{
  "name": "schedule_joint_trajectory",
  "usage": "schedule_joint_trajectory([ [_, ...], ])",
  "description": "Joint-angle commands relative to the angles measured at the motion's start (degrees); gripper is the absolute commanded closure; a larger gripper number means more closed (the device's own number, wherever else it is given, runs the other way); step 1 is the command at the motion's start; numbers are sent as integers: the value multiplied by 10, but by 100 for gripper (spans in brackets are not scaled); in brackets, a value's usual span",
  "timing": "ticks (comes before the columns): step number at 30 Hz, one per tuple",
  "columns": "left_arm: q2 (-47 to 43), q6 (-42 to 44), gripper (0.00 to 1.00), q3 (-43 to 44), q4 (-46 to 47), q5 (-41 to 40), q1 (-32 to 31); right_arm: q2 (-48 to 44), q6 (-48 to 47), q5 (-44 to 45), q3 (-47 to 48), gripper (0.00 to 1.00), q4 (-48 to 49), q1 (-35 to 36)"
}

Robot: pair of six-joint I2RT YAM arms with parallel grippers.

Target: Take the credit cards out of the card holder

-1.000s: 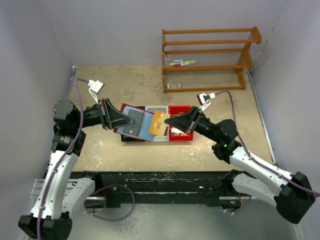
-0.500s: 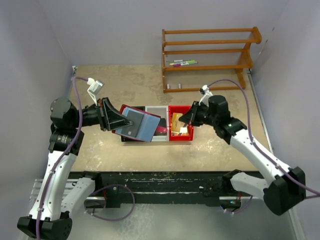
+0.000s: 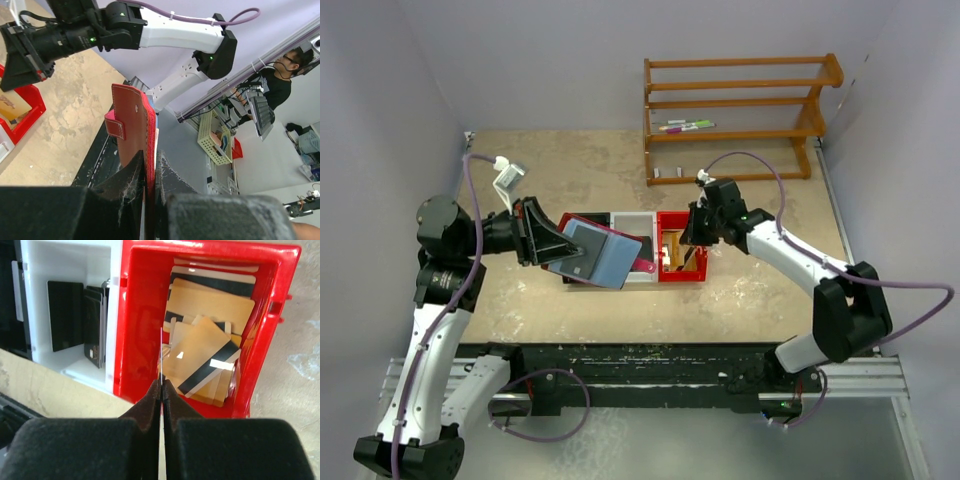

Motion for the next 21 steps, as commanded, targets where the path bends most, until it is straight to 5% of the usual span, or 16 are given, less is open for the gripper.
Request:
schedule_joint_trajectory([
  [1,-10,14,98,23,23,19,-2,24,-30,24,40,100,7,-1],
  [3,-11,21,98,23,20,21,-3,31,-37,31,51,100,-2,-1],
  [8,-11,54,98,25,-6,22,-3,1,-35,69,83,55,-12,-1],
  [15,-3,95,98,36,-42,17,-2,-127,14,-7,120,36,2,1],
  [21,3,130,99,37,-73,-2,-3,-214,128,-182,71,17,250,63],
])
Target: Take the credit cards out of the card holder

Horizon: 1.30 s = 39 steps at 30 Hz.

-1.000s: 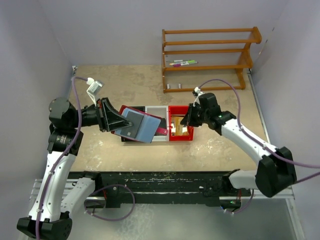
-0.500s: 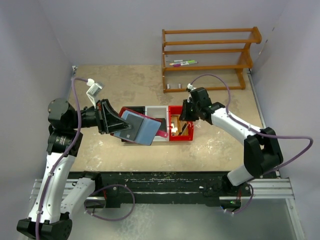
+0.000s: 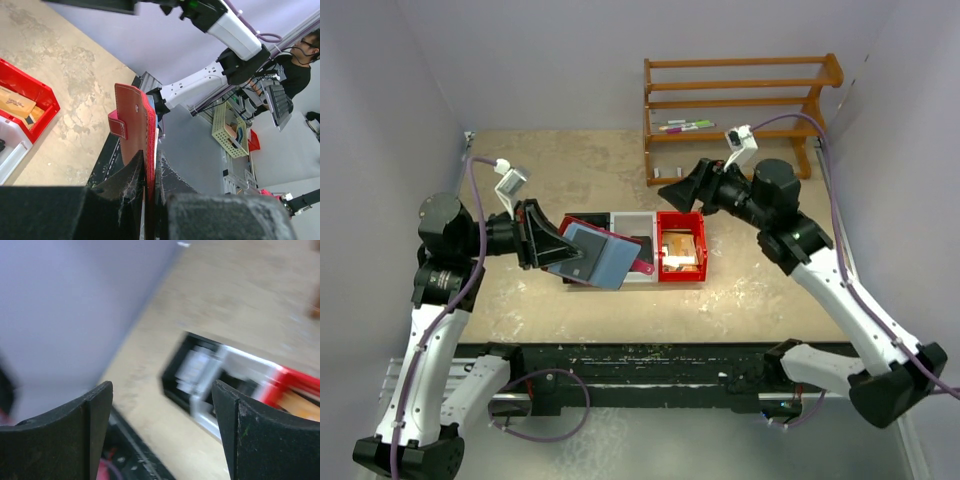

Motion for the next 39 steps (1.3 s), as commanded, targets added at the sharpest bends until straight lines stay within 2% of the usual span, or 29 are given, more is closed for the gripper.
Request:
schedule_joint_trajectory([
  [1,6,31,99,23,-7,-10,-2,-36,113,-151,-40,14,240,66],
  [4,9,11,100,23,9,-6,-3,-24,166,-202,-82,12,377,121],
  [9,9,-33,100,20,44,4,-3,7,241,-266,-132,12,569,168],
  [12,8,-31,100,19,39,3,-3,23,268,-286,-136,14,638,194],
  [15,10,-25,100,18,33,2,-3,39,258,-283,-128,20,627,220],
  [17,11,-21,100,18,31,-3,-3,48,260,-278,-132,32,625,227],
  [18,12,-18,100,19,27,-6,-3,51,264,-275,-136,39,624,228],
  [22,14,9,98,26,-3,-20,-3,45,234,-242,-133,81,547,229],
  [26,10,40,85,33,-29,-21,-2,34,177,-177,-103,100,406,228],
  [28,8,55,78,38,-41,-16,-3,29,170,-161,-96,100,354,228],
  [34,2,109,56,61,-95,0,-3,2,150,-116,-103,100,320,227],
  [39,-1,126,51,66,-113,14,-3,-9,140,-106,-106,100,308,228],
])
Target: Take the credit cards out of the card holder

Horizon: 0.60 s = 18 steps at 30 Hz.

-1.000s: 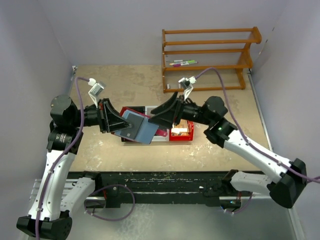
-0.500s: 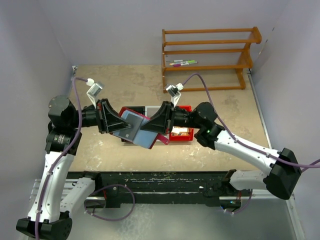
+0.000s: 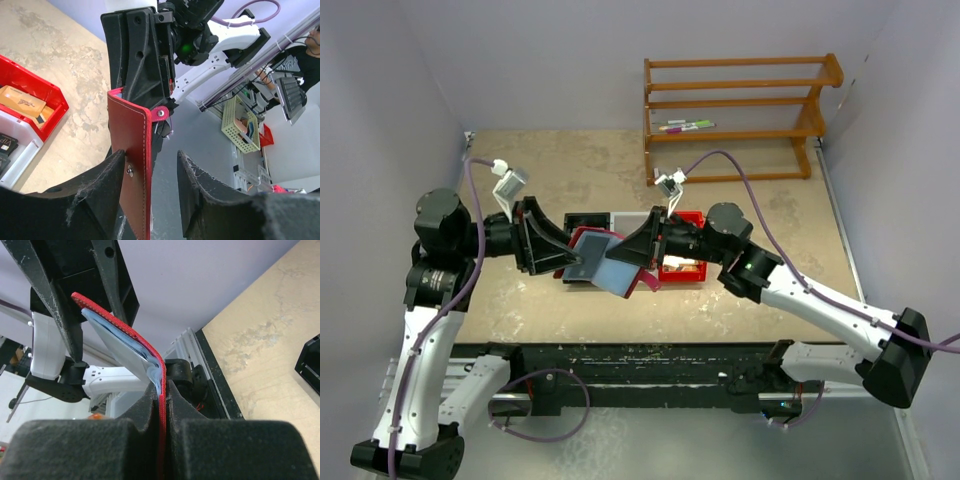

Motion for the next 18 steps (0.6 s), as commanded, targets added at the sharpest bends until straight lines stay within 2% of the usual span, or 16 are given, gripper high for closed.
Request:
schedule_joint_trajectory([
  [1,-8,44,51,27,-20,24,-3,-20,-23,24,17,100,-4,0],
  [6,-9,73,66,32,-48,21,-2,-23,-23,20,21,100,-4,1],
  [12,-10,79,75,36,-55,19,-3,-24,-26,17,24,100,-8,1],
  [18,-10,82,75,34,-55,-17,-3,-20,-30,9,28,100,-10,1],
])
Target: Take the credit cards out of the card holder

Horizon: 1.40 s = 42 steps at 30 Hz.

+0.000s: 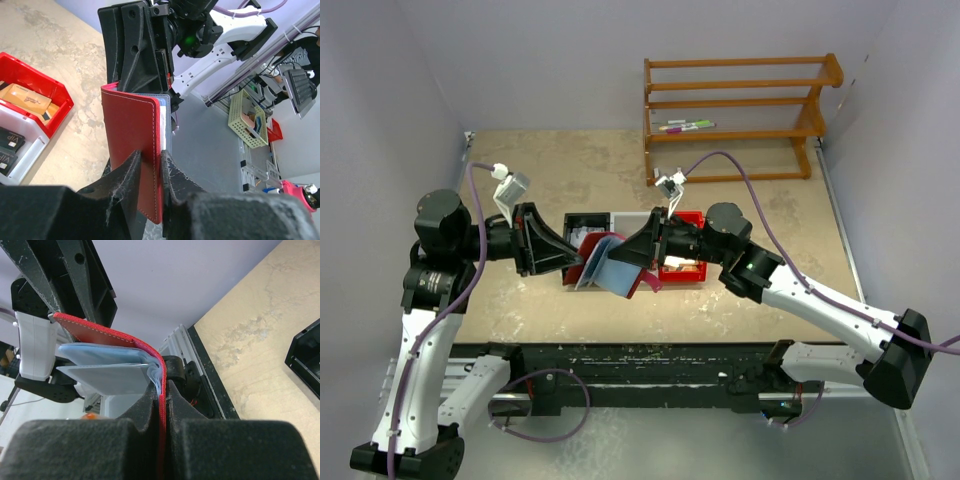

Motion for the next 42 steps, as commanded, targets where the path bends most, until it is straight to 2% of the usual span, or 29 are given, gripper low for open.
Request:
schedule_joint_trajectory([
  [1,-5,15,68,21,4,-34,-3,-11,-14,9,28,100,27,1],
  [2,-6,14,56,18,4,-43,-2,-8,-11,22,49,100,30,1],
  [3,-7,14,53,16,5,-48,-2,-1,-10,21,59,100,19,1],
  [10,-8,26,50,14,-5,-59,-3,3,5,11,67,100,36,2],
  [12,-8,35,55,14,-12,-76,-2,1,4,5,64,100,39,1],
  [15,-1,41,67,18,-26,-100,-3,-4,3,-12,52,100,60,2],
  [20,1,-9,71,3,14,-56,-3,-1,13,-51,38,100,107,2],
  [23,-7,-52,86,-7,53,-41,-3,3,19,-75,29,100,116,1],
  [26,-10,-58,98,-3,59,-38,-2,-3,29,-82,8,100,126,-2],
  [29,-9,-39,100,3,50,-38,-2,-14,2,-89,11,88,82,-16],
  [32,-8,-13,100,8,32,-37,-3,-20,-41,-121,27,63,17,-45],
  [35,-6,0,100,8,25,-25,-3,-23,-104,-153,68,43,-75,-99],
  [38,-7,6,100,9,22,-2,-3,-16,-191,-170,131,30,-179,-139],
  [39,-7,12,100,9,15,16,-3,6,-219,-207,185,25,-200,-140],
  [42,-7,16,100,9,11,27,-3,46,-223,-245,242,24,-198,-140],
])
